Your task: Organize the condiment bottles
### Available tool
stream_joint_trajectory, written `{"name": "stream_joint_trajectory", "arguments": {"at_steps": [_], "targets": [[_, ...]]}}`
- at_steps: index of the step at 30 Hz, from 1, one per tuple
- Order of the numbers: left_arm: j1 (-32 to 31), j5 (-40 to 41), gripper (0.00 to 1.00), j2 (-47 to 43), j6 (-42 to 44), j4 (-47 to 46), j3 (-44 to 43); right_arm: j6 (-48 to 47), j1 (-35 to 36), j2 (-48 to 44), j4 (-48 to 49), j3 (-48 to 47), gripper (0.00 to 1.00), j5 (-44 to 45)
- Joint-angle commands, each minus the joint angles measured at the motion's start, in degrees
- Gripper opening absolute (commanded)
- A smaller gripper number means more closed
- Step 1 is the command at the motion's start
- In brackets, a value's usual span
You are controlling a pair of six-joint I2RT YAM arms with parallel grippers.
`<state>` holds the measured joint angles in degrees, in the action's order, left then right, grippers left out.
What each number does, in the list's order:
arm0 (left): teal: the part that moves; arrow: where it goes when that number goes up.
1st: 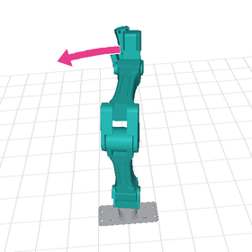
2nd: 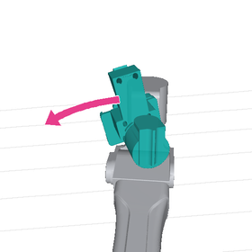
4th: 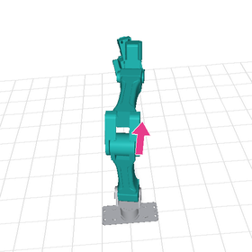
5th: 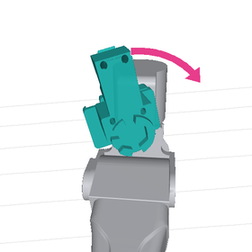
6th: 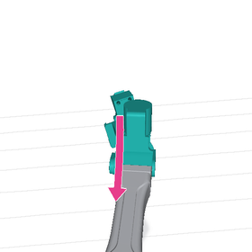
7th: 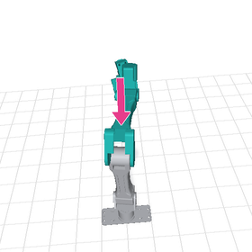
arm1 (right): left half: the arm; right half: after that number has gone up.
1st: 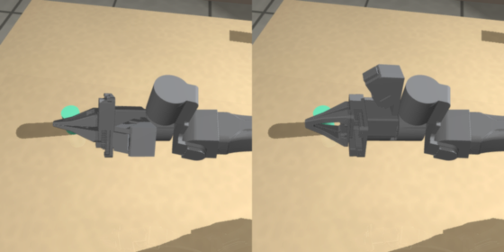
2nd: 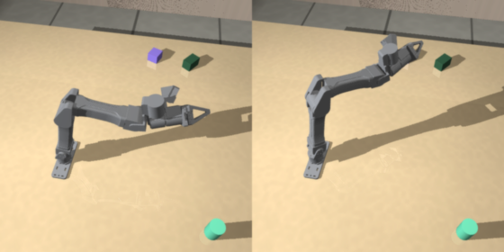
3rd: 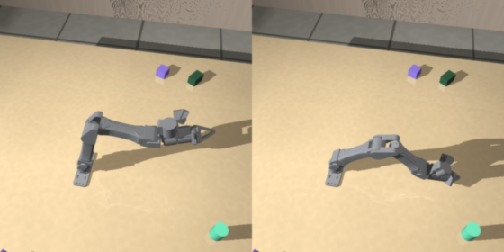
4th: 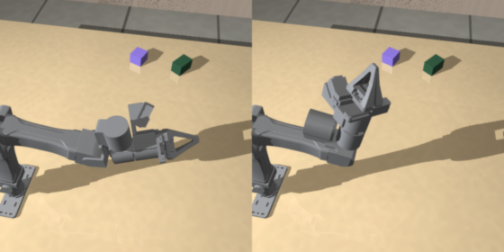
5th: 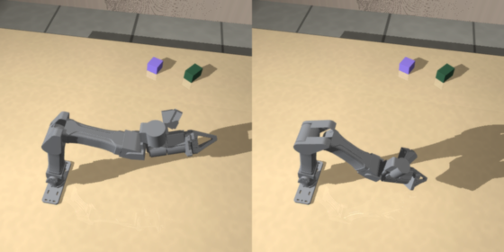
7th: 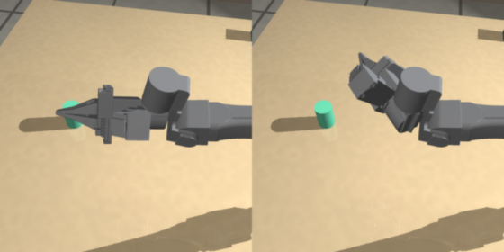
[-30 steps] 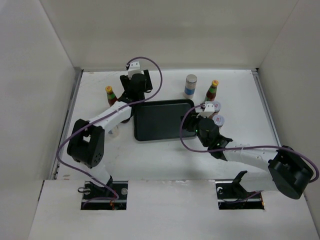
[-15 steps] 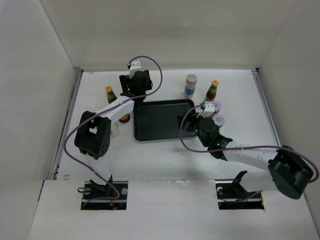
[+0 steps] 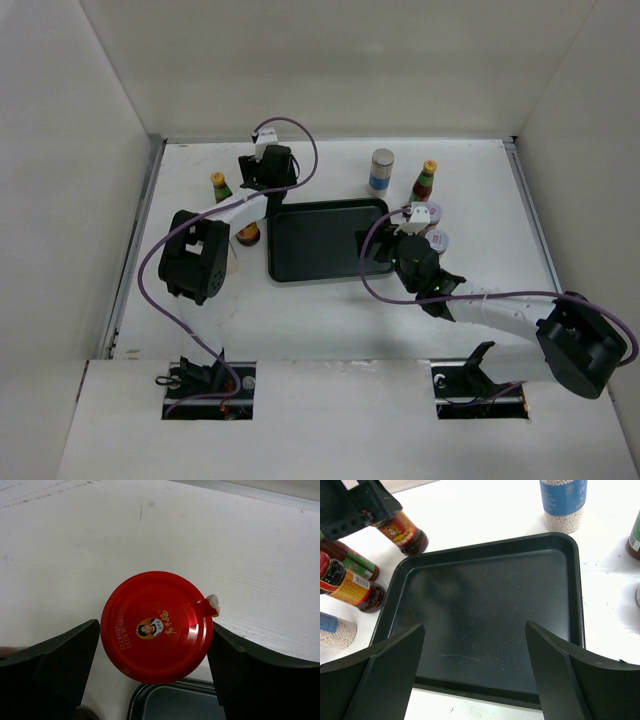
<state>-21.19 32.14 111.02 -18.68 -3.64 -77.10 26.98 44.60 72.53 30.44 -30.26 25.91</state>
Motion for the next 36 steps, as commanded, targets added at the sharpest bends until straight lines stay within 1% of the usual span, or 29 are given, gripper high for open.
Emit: {"name": "stream_joint_trajectory", "arguments": {"at_steps": [1,4,6,8,15,19,22,27,29,32,36], "targets": [[0.67,-2.69,0.77,-0.10,-0.75,-1.46,-3.23,0.35,-0.35,-0.02,3.05,-1.03,0.89,-0.42],[0.50,-2.87,0.59,-0.37,-0.92,-2.60,-3.23,-0.26,-0.35,-0.72,3.13,-0.85,0.89,0.19],[-0.03,-2.70,0.53,-1.68,-0.14,-3.56,-3.14,0.35,-0.35,-0.55,3.40,-0.68,0.89,-0.42],[-1.17,-2.43,0.50,-4.05,1.01,-5.23,-2.71,0.09,-0.35,-0.11,2.79,-1.20,0.89,-0.60],[-4.86,0.64,0.49,-13.54,8.30,-14.45,-1.56,0.00,-0.35,0.42,3.40,-1.12,0.89,-0.60],[-7.41,0.64,0.50,-17.15,9.36,-15.00,0.01,0.62,-0.52,0.42,3.05,-1.03,0.88,-0.77],[-9.26,0.91,0.50,-19.35,8.14,-14.12,3.70,0.70,-0.78,-0.55,3.66,-0.24,0.88,-0.07],[-11.63,0.99,0.50,-23.39,4.27,-15.17,13.97,2.37,-2.54,-2.13,3.93,1.34,0.88,2.64],[-12.16,0.99,0.49,-24.53,2.60,-15.17,16.97,3.25,-3.42,-1.96,3.67,1.52,0.87,3.18],[-12.51,0.99,0.49,-24.89,1.45,-15.52,19.44,3.69,-3.78,-2.92,3.84,2.05,0.85,2.39],[-12.08,0.12,0.49,-22.88,1.19,-16.92,20.76,4.13,-4.22,-2.48,4.11,2.05,0.85,1.69]]}}
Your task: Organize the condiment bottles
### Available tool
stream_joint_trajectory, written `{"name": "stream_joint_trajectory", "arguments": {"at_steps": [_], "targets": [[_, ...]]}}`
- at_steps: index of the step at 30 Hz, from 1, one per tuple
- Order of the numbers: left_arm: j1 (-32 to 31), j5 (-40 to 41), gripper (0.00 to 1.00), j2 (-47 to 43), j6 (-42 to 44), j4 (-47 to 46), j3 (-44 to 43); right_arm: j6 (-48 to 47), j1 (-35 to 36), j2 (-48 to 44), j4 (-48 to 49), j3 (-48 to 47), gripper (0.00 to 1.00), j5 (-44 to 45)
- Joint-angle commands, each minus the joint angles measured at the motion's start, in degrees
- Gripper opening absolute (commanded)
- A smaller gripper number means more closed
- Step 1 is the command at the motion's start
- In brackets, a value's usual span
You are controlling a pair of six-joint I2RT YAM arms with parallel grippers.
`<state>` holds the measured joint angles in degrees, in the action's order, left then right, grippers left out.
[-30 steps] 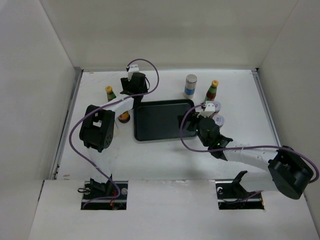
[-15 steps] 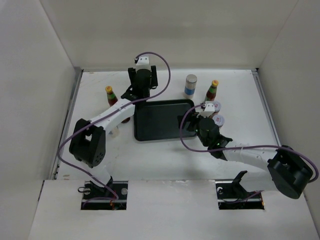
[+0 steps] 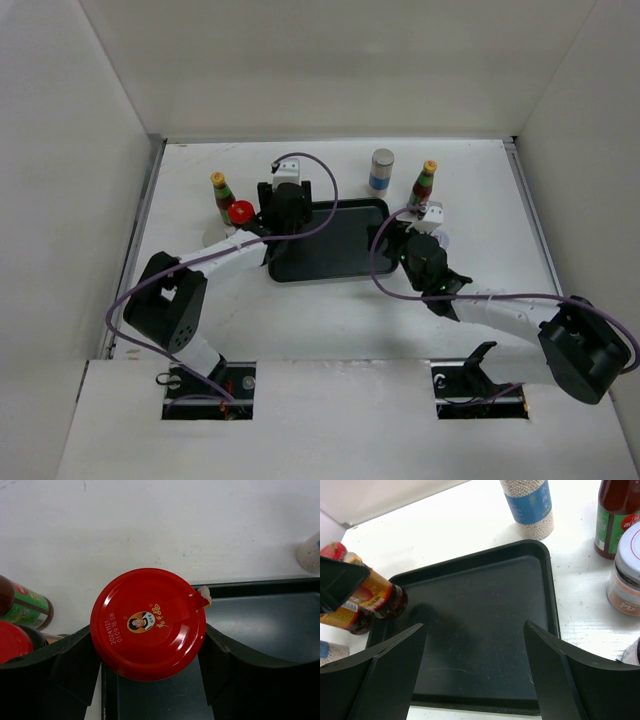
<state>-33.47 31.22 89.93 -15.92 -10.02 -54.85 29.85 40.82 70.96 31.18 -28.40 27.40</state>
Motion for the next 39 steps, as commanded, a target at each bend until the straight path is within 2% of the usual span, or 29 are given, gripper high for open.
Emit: {"name": "stream_joint_trajectory", "arguments": {"at_steps": [1,4,6,10,13,17,23,25,32,39], "targets": [[0.38,1.03,0.49,-0.91,-1.57,-11.15,-1.31,1.09,-0.35,-0.74,3.45,0.10,0.85,-0.06],[0.56,0.95,0.50,1.38,-1.57,-12.47,-1.05,1.18,-0.35,-0.03,3.45,-0.16,0.85,-0.50],[0.56,0.95,0.54,2.61,-1.65,-13.53,-0.87,0.92,-0.26,0.06,3.19,-0.51,0.86,-1.20],[0.56,1.65,0.68,3.93,-1.83,-14.15,-0.43,1.09,-0.35,0.32,3.19,-0.51,0.86,-1.47],[1.00,2.17,0.83,4.20,-2.18,-15.38,0.36,1.09,-0.35,-0.12,3.53,-0.34,0.87,-1.73],[0.56,2.79,0.94,1.40,-1.83,-16.25,1.58,0.92,-0.35,0.32,3.01,-0.69,0.87,-2.00],[-0.58,6.04,0.95,-8.79,-1.21,-15.65,4.83,1.00,-0.43,0.06,3.10,-0.51,0.88,-2.26],[-0.41,7.62,0.93,-12.49,-2.35,-12.06,5.37,1.27,-0.70,0.06,3.54,-0.25,0.88,-2.26],[2.75,9.03,0.91,-19.35,-11.31,11.49,4.40,1.27,-0.43,1.64,3.19,-0.95,0.88,-2.61],[6.27,10.70,0.92,-17.95,-14.40,19.51,3.96,0.66,-0.43,2.08,2.66,-1.57,0.89,-2.44]]}}
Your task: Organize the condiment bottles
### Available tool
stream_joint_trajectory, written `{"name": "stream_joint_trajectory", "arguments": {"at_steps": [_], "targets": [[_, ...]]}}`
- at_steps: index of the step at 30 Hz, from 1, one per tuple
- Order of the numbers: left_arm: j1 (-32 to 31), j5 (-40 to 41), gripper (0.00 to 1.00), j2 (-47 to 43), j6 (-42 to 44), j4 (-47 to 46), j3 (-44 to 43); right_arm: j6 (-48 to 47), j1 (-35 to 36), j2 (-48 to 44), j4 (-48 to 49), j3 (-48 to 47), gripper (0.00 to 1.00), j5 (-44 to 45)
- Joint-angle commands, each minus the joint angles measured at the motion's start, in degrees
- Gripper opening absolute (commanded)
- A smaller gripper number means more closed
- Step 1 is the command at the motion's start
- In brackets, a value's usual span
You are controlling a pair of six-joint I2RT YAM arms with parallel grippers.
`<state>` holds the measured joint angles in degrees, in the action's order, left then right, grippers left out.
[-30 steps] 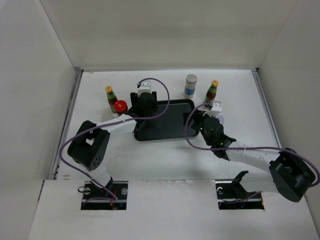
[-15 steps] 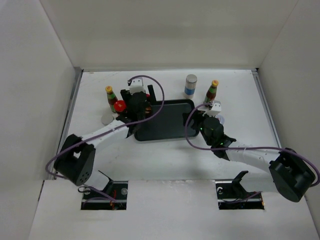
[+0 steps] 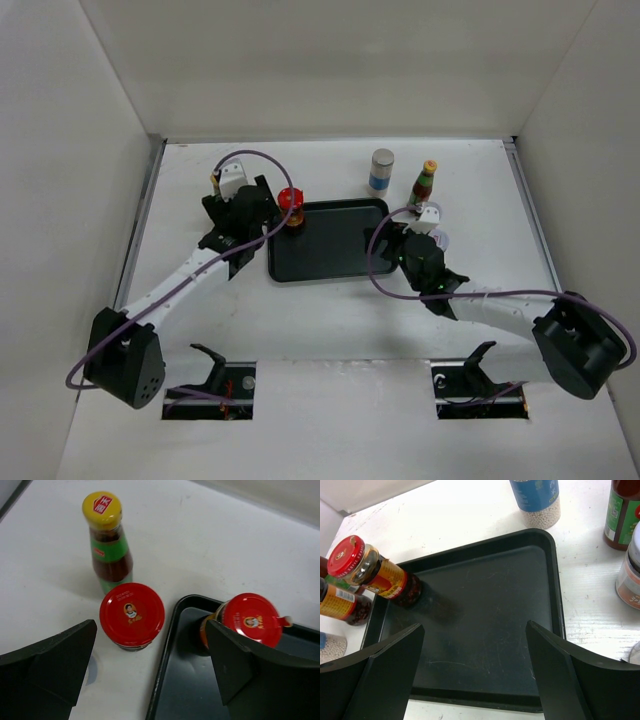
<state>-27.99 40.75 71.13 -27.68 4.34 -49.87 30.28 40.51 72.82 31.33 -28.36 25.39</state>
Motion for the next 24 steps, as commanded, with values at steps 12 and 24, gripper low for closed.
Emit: {"name": "stream_joint_trajectory", "arguments": {"at_steps": [12,24], "targets": [[6.76,-3.39,0.91,8.58,-4.40,0.77,-2.08,-1.45,1.89,-0.40,2.16,-2.22,0.91,1.07],[7.29,-5.95,0.70,13.33,-3.43,-5.56,-2.52,-1.54,1.98,-0.83,2.15,-2.14,0.91,0.98]]}}
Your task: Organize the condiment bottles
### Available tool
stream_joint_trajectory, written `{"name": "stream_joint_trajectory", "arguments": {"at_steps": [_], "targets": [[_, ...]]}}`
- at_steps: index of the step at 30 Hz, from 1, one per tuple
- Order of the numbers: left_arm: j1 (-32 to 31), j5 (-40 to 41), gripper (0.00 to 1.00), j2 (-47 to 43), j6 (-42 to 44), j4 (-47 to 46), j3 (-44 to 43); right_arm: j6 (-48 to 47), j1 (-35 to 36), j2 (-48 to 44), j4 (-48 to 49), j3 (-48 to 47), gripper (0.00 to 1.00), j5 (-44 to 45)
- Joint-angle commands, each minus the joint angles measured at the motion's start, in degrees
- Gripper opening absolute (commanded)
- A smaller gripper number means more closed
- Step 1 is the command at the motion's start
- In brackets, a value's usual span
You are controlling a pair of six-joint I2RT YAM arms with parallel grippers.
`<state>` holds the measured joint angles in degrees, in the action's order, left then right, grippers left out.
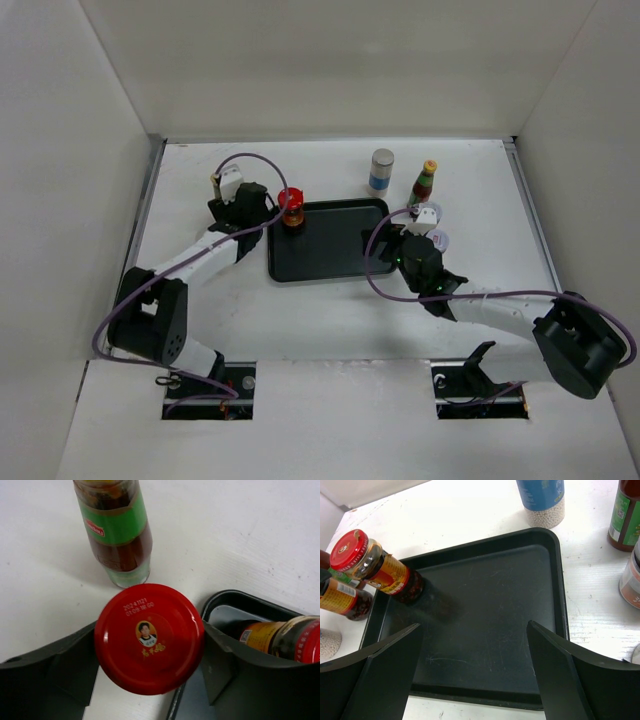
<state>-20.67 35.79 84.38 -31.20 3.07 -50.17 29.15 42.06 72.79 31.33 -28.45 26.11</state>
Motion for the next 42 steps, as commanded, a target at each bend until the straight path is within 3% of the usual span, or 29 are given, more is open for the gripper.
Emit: {"name": "stream_joint_trajectory", "arguments": {"at_steps": [1,4,7,11,17,25,33,39,42], "targets": [[-0.29,-1.07,0.64,0.17,0.26,-4.74,-2.21,-0.49,0.43,-0.90,2.59,-1.79,0.91,0.35],[-1.26,-0.81,0.49,-1.31,0.88,-5.88,-1.77,-0.06,0.43,-0.64,2.16,-1.96,0.91,0.00],[-2.93,-0.20,0.43,-5.62,2.98,-8.86,-0.89,-0.14,0.43,-0.46,2.59,-1.96,0.91,0.00],[-6.70,4.89,0.42,-12.12,7.37,-13.00,0.08,-0.32,0.43,-0.11,2.42,-2.05,0.91,-0.09],[-11.63,9.91,0.42,-14.94,13.00,-10.99,-1.07,0.21,0.17,-0.99,2.42,-1.53,0.91,-0.53],[-16.81,8.60,0.41,-15.38,8.89,-5.45,0.95,0.47,-0.71,-1.34,2.42,-1.17,0.91,-0.71],[-19.54,1.39,0.40,-11.08,2.82,-8.77,3.59,0.65,-0.45,-0.55,2.15,-1.70,0.91,-0.88],[-19.28,0.78,0.41,-8.18,2.64,-10.71,4.64,0.91,-0.89,-1.60,2.15,-1.17,0.91,-0.97],[-19.54,0.16,0.46,-6.95,2.46,-11.24,5.08,1.18,-1.33,-1.78,2.95,-0.65,0.92,-0.97]]}}
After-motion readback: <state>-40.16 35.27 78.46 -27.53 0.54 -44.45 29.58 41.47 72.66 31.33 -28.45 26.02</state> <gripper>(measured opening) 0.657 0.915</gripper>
